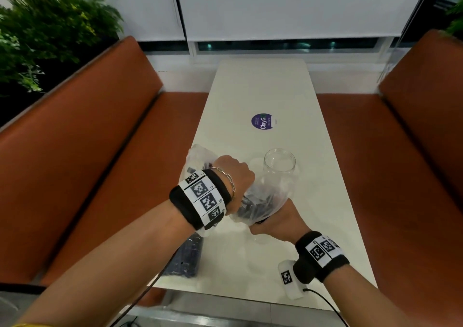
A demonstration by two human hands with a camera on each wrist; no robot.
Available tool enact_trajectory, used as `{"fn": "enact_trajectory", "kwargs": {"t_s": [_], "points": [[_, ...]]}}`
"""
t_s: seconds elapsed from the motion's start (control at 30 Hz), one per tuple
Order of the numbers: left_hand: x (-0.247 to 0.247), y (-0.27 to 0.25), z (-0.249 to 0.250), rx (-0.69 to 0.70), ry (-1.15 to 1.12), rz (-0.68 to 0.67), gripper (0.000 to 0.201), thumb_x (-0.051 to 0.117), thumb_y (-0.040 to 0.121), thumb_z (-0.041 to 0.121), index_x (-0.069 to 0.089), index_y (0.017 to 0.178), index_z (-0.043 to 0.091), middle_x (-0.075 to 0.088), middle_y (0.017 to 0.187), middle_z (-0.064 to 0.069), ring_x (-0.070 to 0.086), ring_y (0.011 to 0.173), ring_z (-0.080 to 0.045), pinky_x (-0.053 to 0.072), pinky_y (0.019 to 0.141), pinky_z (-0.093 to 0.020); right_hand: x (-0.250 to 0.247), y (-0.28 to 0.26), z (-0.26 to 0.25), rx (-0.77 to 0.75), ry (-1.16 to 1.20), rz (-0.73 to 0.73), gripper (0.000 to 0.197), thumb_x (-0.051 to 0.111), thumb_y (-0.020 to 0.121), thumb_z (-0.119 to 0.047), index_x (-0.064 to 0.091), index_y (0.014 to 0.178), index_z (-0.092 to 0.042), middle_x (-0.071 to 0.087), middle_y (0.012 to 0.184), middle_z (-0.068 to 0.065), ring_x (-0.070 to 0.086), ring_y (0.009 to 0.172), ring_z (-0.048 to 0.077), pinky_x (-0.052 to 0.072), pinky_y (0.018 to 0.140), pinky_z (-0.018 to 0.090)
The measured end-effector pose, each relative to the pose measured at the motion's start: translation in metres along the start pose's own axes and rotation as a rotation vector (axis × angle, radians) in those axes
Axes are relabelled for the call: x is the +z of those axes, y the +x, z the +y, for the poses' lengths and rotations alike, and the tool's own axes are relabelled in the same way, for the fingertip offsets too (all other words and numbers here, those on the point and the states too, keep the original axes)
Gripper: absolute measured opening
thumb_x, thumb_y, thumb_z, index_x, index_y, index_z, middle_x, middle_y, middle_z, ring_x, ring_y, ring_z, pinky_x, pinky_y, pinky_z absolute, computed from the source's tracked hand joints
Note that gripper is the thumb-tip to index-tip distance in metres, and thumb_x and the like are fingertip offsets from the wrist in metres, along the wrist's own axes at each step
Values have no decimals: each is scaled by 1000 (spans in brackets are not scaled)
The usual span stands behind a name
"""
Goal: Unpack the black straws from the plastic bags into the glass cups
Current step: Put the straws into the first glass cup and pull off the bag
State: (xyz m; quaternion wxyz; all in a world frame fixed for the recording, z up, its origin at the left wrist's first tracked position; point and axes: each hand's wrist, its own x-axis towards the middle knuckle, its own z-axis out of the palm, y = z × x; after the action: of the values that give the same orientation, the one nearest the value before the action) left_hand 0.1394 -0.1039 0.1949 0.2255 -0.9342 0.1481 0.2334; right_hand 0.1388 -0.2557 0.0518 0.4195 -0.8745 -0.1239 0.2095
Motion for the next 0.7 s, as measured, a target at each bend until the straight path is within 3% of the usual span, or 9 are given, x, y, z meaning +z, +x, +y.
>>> {"fn": "enact_trajectory", "kwargs": {"t_s": [0.17,0.23,0.33,0.4,0.43,0.5,0.53,0.63,0.7], "points": [[-15,2,16,53,50,24,54,86,79,35,63,124,17,53,91,2,53,78,-20,42,71,-32,6,-1,3,46,-22,-24,39,89,50,-37,73,84,-25,77,79,-4,73,70,6,65,63,27],[-22,4,23,57,44,28,35,81,85,35,63,108,15,53,83,3,53,79,-20,43,73,-32,9,0,9,47,4,-29,37,90,54,-37,75,84,-21,79,83,1,77,73,14,68,64,40],[-26,7,38,53,61,26,17,66,98,29,65,105,14,57,83,3,59,88,-21,49,86,-33,6,-5,3,58,-13,-76,34,89,70,-36,78,97,-19,81,100,8,77,94,32,65,84,53],[-25,12,51,54,122,22,21,58,103,31,69,113,17,65,95,3,63,96,-23,51,98,-39,5,-6,8,99,-15,-141,40,85,86,-26,73,121,-13,74,120,8,69,117,31,57,102,43],[-24,14,59,57,161,14,22,55,104,34,68,112,18,66,95,4,63,97,-23,49,101,-41,2,-9,7,99,-22,-160,36,83,89,-22,71,122,-15,71,122,6,67,120,28,57,102,35],[-22,21,77,78,239,-34,27,51,106,39,67,117,20,69,107,3,64,108,-25,44,108,-46,4,-9,16,101,-43,-163,20,80,91,-16,64,95,-28,67,103,-3,64,101,18,53,79,15],[-20,25,85,83,276,-62,30,49,107,40,66,122,19,70,115,3,63,116,-25,39,112,-48,6,-9,21,111,-47,-153,33,78,93,-13,54,81,-31,59,88,-9,59,91,14,46,69,10],[-19,30,103,94,374,-107,35,49,108,38,66,128,16,71,117,-1,64,117,-30,39,113,-54,5,-19,28,162,-12,-124,31,68,99,-6,52,79,-22,48,81,-7,50,101,16,38,79,11],[-22,29,107,146,391,-89,35,47,108,38,63,132,17,69,125,-1,61,123,-31,35,115,-52,3,-20,26,166,-31,-130,24,67,98,0,57,88,-19,52,93,1,49,107,17,46,98,26]]}}
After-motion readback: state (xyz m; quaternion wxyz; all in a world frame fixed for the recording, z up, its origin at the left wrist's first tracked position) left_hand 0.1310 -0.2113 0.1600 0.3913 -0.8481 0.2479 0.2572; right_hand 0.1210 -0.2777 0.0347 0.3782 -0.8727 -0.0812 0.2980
